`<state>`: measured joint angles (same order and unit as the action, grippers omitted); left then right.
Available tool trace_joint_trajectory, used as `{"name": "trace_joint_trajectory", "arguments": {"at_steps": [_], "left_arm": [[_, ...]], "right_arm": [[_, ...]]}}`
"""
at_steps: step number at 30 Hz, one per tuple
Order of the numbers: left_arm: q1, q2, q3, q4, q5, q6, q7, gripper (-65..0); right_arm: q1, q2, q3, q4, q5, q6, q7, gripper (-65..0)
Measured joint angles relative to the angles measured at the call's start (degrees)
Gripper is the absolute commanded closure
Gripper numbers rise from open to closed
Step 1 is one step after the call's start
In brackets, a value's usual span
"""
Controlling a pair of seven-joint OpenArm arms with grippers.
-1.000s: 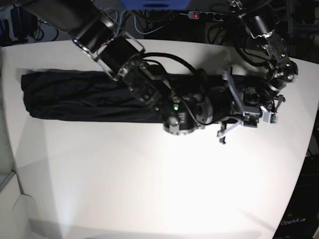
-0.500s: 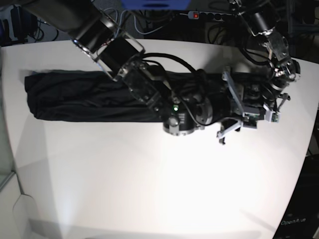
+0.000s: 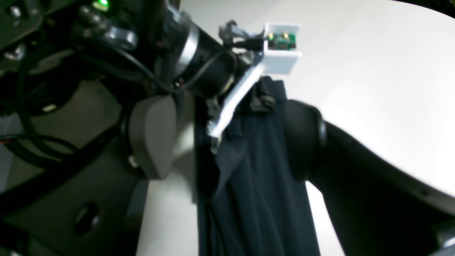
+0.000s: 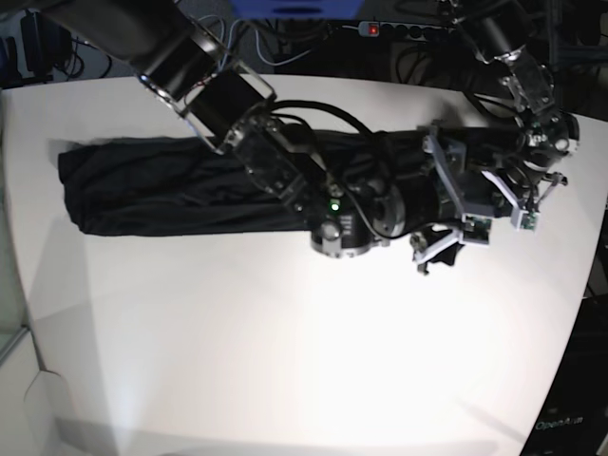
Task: Fold the T-shirt properly
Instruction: 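Lay the sleeve on the strip and open the right gripper, then move the right gripper back to the strip's end and grasp it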
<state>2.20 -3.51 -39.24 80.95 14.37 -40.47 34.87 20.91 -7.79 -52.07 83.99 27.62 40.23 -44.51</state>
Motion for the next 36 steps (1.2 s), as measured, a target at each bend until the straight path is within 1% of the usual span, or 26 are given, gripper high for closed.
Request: {"name": "trace_joint_trajectory", "arguments": {"at_steps": [4,7,10,13,15,16,18,19,21,23,24,28,33,36], "left_arm": [[0.3,0.0,-0.1,2.9,1.4,0.2,4.4,-2.7],[0.5,1.2,-0.3,4.2,2.0,0.7,4.9,-2.7],[0.3,1.2,-0.1,4.5,2.4,0.6,5.9,-2.7],[0.3,1.2,0.0,4.5,2.5,0.6,5.9,-2.7],[-0.5,1.2,0.0,4.2,2.6,0.6,6.4,-2.7],[-0.8,1.1,0.0,4.2,3.1,0.6,6.8,-2.7],[-0.9,1.4,0.0,4.2,3.2,0.6,6.7,-2.7],[-0.9,1.5,0.0,4.2,3.2,0.6,6.5,-2.7],[-1.1,1.9,0.0,4.3,3.3,0.6,6.6,-2.7],[-1.4,1.9,0.0,4.3,3.5,0.6,6.8,-2.7],[-1.6,1.9,0.0,4.3,3.5,0.6,6.8,-2.7],[-1.6,1.9,0.0,4.1,3.4,0.6,6.5,-2.7],[-2.3,2.6,0.0,4.0,3.6,0.6,6.7,-2.7],[-2.4,2.5,0.6,4.0,3.5,0.6,6.8,-2.7]], "right_arm": [[0.0,1.2,0.3,0.0,0.2,0.0,0.0,-46.7],[-0.3,3.2,3.7,0.0,0.0,0.0,-0.3,-46.6],[-1.6,6.2,7.7,0.1,0.3,0.0,0.3,-46.6],[-3.0,10.6,12.0,0.0,0.1,0.1,-0.1,-46.3],[-3.8,13.7,14.8,0.0,-0.2,-0.2,0.4,-42.2],[-4.1,15.3,15.9,0.1,0.0,-0.2,0.2,-38.0],[-5.1,17.9,18.0,0.1,-0.3,-0.2,0.1,-27.1],[-5.7,18.8,19.0,0.1,-0.1,-0.2,0.3,-20.3],[-7.0,20.3,20.5,0.1,0.0,0.0,0.5,-9.1],[-8.5,21.2,22.5,0.1,0.1,0.0,0.4,-1.9],[-9.0,22.0,23.6,0.1,0.2,0.0,0.3,0.0],[-11.1,25.7,28.7,0.1,0.0,-0.1,0.5,0.0],[-13.3,32.4,33.5,0.1,0.1,-0.1,0.9,0.0],[-15.4,35.6,37.9,-0.1,0.1,-0.1,1.0,0.0]]}}
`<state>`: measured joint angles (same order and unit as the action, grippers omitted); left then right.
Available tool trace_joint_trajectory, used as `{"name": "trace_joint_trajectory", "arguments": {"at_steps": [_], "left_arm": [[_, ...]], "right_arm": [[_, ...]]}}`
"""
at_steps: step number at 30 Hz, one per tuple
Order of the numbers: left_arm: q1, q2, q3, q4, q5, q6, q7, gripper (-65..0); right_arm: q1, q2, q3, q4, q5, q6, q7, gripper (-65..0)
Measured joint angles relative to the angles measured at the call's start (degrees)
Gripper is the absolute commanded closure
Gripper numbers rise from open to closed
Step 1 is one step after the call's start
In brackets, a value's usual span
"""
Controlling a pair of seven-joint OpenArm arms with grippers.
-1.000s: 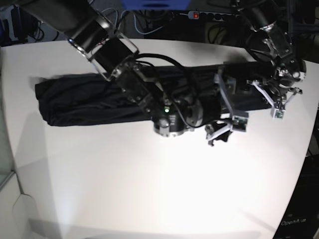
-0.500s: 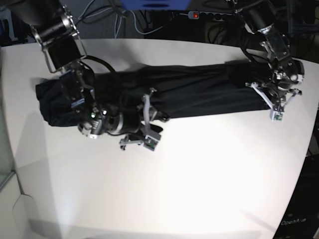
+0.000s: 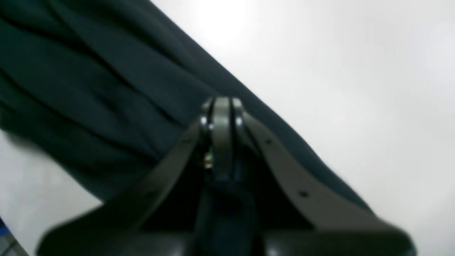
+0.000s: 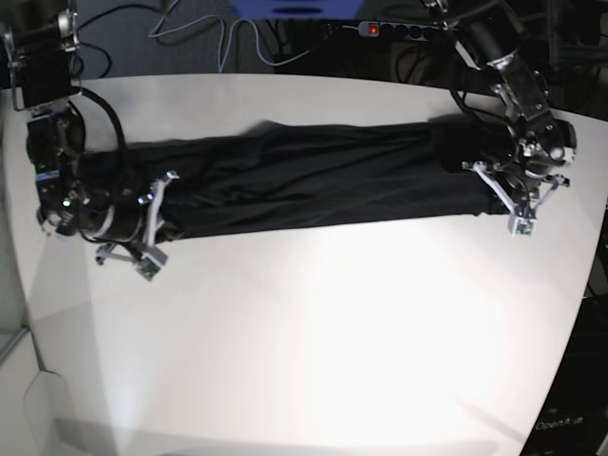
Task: Fold the T-shirt properly
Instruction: 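Move the right gripper back to the strip's end and grasp it, then pull the strip taut between both grippers and lay it flat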
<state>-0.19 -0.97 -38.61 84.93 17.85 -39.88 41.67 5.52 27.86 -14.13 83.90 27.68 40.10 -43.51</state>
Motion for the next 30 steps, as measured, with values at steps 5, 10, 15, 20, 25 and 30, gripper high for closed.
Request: {"name": "trace_joint_trajectory", "arguments": {"at_steps": [5,10,15,20,25,30], "left_arm": [[0.0,0.0,0.2,-0.1,0.0,0.0,0.0,-2.7],[-0.2,0.0,0.2,-0.1,0.0,0.0,0.0,-2.7],[-0.2,0.0,0.1,0.3,0.0,-0.3,0.6,-2.7],[0.0,0.1,0.0,1.6,0.0,-0.4,1.1,-2.7],[-0.1,1.2,-0.2,7.8,-1.8,-0.2,1.0,-2.9],[-0.4,1.3,0.2,12.9,-5.8,-0.4,7.1,-2.9]], "right_arm": [[-0.2,2.3,4.1,-7.6,0.0,0.0,2.1,0.0],[-0.2,3.1,4.3,-17.8,2.0,0.0,11.9,0.0],[1.3,3.1,4.5,-25.6,4.2,0.6,19.2,0.0],[4.0,3.6,4.5,-31.5,5.1,1.9,21.5,0.0],[3.7,4.5,4.7,-32.7,4.9,1.9,24.1,0.0],[3.7,5.3,4.9,-32.8,4.4,1.9,24.0,0.0]]}}
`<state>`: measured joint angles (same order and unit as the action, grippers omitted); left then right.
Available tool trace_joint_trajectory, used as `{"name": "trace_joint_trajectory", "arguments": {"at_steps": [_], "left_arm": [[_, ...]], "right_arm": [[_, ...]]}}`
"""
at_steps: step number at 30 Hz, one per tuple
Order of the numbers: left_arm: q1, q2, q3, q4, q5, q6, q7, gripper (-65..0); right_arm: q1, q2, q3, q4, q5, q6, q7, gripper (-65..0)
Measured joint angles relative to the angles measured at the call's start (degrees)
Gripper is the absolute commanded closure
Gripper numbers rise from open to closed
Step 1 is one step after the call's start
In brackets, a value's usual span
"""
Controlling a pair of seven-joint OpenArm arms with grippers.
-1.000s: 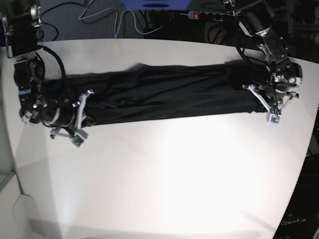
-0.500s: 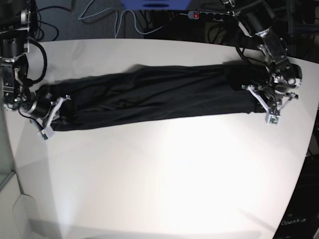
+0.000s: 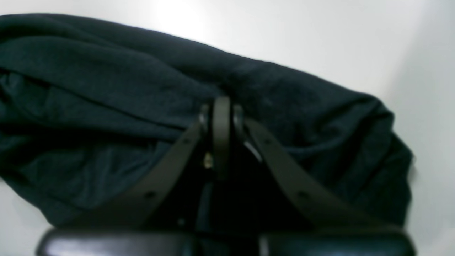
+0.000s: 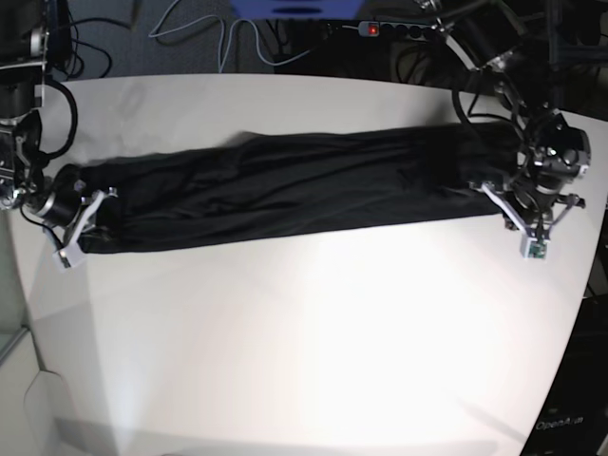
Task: Fold the T-shirt properly
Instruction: 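Pull the strip taut between both grippers and lay it flat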
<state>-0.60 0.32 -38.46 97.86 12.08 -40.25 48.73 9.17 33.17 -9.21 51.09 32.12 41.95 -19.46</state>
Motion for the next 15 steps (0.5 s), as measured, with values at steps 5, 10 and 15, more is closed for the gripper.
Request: {"name": "trace_joint_trajectory", "arguments": {"at_steps": [5,10,15], "left_arm": [[0.6,-2.3,-0.2,3.0,-2.0,0.0,5.0,-3.1],[4.8,-3.5,-3.3,-1.2,-1.2,0.0,3.4,-3.2],[5.8,-3.0,-5.3,-2.5,-1.5,0.0,0.7,-3.5]], "right_arm": [[0.9,0.0,3.0,-4.8,1.0,0.0,1.0,0.0],[2.3,0.8,2.8,-8.9,1.0,0.0,4.1,0.0],[3.6,1.4,2.9,-11.8,1.3,0.1,4.8,0.0]]}}
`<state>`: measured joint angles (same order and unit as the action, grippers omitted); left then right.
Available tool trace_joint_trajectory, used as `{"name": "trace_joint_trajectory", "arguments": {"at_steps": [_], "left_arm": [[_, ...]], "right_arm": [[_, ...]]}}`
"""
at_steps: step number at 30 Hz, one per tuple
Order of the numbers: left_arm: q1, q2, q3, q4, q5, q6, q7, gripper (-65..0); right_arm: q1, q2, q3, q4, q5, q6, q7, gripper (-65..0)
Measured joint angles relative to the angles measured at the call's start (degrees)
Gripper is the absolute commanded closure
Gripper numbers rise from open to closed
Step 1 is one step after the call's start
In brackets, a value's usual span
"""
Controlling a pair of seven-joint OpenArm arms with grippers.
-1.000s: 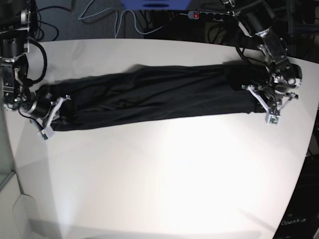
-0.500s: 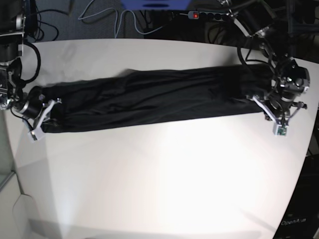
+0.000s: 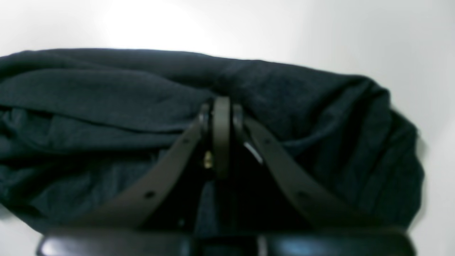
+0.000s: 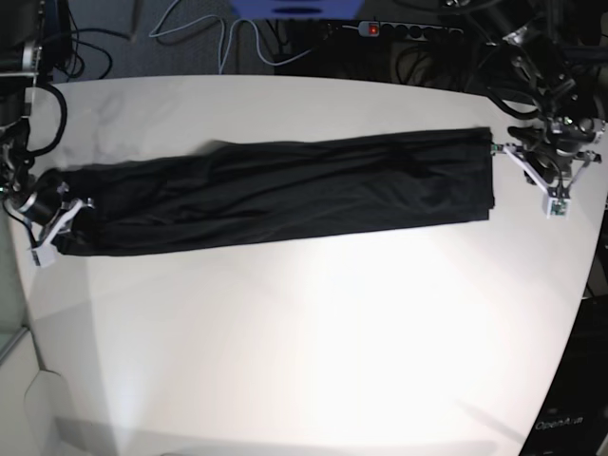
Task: Fold the T-shirt properly
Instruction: 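Pull the strip taut between both grippers and lay it flat, then open the left gripper and release its strip end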
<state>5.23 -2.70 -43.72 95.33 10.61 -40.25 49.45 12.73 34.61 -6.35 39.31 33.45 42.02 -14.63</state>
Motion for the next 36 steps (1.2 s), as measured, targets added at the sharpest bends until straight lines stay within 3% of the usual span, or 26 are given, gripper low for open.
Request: {"name": "trace_joint_trajectory", "arguments": {"at_steps": [6,10,16,33,36], "left_arm": [[0.6,2.8,-4.1,-1.3,0.1,0.0,0.1,-20.4],[-1.1,2.6,-4.6,-2.6,0.2,0.5,0.0,-28.8],[-2.3,2.9,-4.5,-3.3,0.0,0.0,0.0,-29.0],[-3.1,10.5,0.4,1.0,-0.1,0.0,0.6,-29.0],[-3.5,10.5,0.0,1.7,0.5,0.1,5.6,-29.2]], "right_arm": [[0.6,1.6,0.0,-1.7,-0.9,0.0,1.2,0.0],[0.6,2.1,0.2,-3.4,-0.4,0.0,2.3,0.0],[0.5,2.0,0.2,-3.5,-0.5,-0.1,2.3,0.0],[0.4,1.6,0.2,-3.5,-0.4,-0.2,2.7,0.0],[0.4,1.6,0.2,-3.5,-0.4,-0.3,2.7,0.0]]}}
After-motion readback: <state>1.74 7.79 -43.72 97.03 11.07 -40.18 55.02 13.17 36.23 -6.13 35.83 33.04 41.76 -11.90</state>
